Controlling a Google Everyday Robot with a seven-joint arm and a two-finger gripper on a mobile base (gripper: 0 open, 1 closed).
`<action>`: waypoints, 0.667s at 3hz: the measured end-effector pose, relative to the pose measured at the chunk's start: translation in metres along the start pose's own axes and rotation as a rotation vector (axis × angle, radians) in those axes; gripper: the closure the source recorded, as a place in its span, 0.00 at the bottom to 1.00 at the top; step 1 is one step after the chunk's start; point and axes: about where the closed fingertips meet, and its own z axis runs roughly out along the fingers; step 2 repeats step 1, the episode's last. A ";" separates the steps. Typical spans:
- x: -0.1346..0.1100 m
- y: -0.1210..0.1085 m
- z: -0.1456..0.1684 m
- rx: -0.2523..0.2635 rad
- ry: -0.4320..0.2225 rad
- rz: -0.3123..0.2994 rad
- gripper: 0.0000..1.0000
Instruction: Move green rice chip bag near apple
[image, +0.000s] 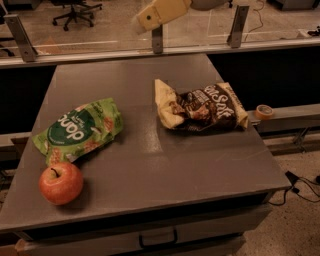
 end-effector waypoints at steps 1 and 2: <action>0.000 0.000 0.000 0.000 0.000 0.000 0.00; 0.000 0.000 0.000 0.000 0.000 0.000 0.00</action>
Offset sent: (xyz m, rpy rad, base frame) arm 0.0000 0.0000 0.0000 0.0000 0.0000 0.0000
